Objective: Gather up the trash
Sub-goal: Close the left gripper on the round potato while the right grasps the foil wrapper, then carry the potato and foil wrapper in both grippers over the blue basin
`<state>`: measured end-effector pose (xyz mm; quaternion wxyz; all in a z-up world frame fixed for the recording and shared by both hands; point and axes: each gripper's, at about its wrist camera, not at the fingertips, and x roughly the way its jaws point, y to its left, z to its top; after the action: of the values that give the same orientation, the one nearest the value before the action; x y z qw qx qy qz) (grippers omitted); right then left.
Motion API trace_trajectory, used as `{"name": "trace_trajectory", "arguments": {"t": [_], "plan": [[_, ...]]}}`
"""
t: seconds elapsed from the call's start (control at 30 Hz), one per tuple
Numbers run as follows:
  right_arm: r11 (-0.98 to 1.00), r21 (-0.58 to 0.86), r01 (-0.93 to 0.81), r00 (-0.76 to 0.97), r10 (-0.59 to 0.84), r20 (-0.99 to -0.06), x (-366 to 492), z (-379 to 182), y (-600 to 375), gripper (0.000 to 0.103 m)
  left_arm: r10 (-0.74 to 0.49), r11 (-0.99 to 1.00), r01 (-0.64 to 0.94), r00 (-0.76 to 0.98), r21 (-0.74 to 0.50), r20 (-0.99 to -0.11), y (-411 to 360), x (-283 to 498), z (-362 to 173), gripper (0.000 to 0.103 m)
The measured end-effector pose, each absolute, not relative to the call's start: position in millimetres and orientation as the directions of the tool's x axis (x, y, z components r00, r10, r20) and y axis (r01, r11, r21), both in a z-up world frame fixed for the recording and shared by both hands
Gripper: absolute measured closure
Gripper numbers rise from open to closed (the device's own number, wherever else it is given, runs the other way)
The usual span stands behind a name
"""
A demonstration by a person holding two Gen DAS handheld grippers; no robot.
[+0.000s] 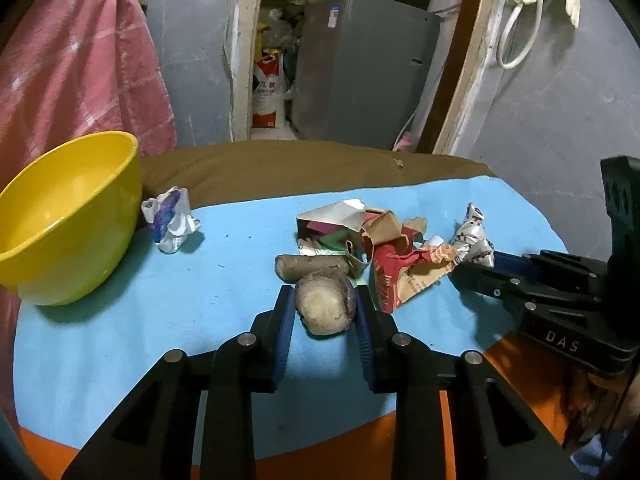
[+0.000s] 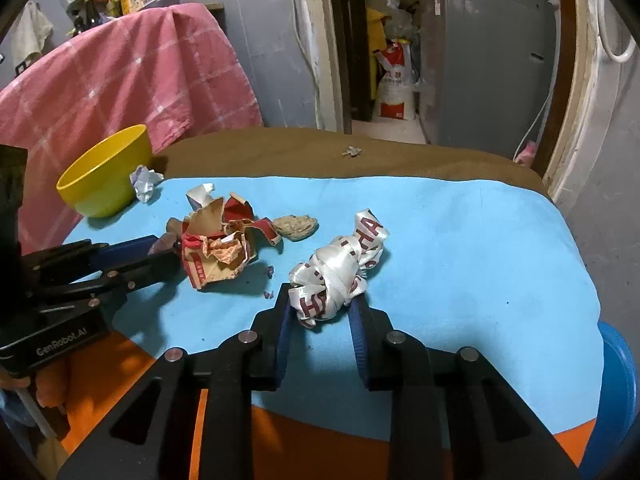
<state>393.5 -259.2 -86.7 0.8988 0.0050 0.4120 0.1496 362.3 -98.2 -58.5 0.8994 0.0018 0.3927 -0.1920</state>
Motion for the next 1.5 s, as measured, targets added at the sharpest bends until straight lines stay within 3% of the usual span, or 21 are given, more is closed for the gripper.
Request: {"name": "trace_trajectory", "arguments": {"t": [0.3, 0.5, 0.7, 1.0, 1.13, 1.3, 1.5], "plan": [[0.954, 0.159, -0.255, 0.684, 0.294, -0.668, 376.8, -77.7, -268.1, 0.079, -0.320, 0.945, 0.284, 0.688, -0.164, -0.651, -85.9, 351.8, -52.0, 0.078], [0.948, 0.173, -0.267, 0.750, 0.318, -0.580, 361.9, -67.2, -272.1, 0.079, -0.235, 0.972, 0.193, 0.795, -0.135, -0.560, -79.1, 329.2, -38.1, 0.078], [0.940, 0.175, -0.292, 0.839, 0.340, -0.425, 336.5, -47.6, -282.2, 0.079, -0.241, 0.970, 0.198, 0.874, -0.144, -0.421, -90.8, 296.6, -14.6, 0.078], [0.988, -0.012, -0.156, 0.983, 0.154, -0.097, 271.1, -5.6, -311.9, 0.079, -0.339, 0.934, 0.287, 0.899, -0.213, -0.277, -131.9, 278.0, 26.1, 0.078], [0.997, -0.001, -0.075, 0.997, 0.075, -0.026, 253.5, -2.0, -338.3, 0.079, -0.393, 0.913, 0.344, 0.885, -0.219, -0.248, -156.4, 271.0, 37.3, 0.078], [0.999, 0.014, 0.036, 0.999, -0.036, -0.004, 234.3, -0.7, -373.9, 0.079, -0.489, 0.869, 0.444, 0.837, -0.216, -0.246, -203.2, 266.1, 43.8, 0.078], [0.981, 0.093, 0.169, 0.985, -0.165, -0.053, 224.1, -5.5, -425.5, 0.079, -0.590, 0.807, 0.555, 0.755, -0.203, -0.284, -260.6, 262.3, 44.3, 0.077]]}}
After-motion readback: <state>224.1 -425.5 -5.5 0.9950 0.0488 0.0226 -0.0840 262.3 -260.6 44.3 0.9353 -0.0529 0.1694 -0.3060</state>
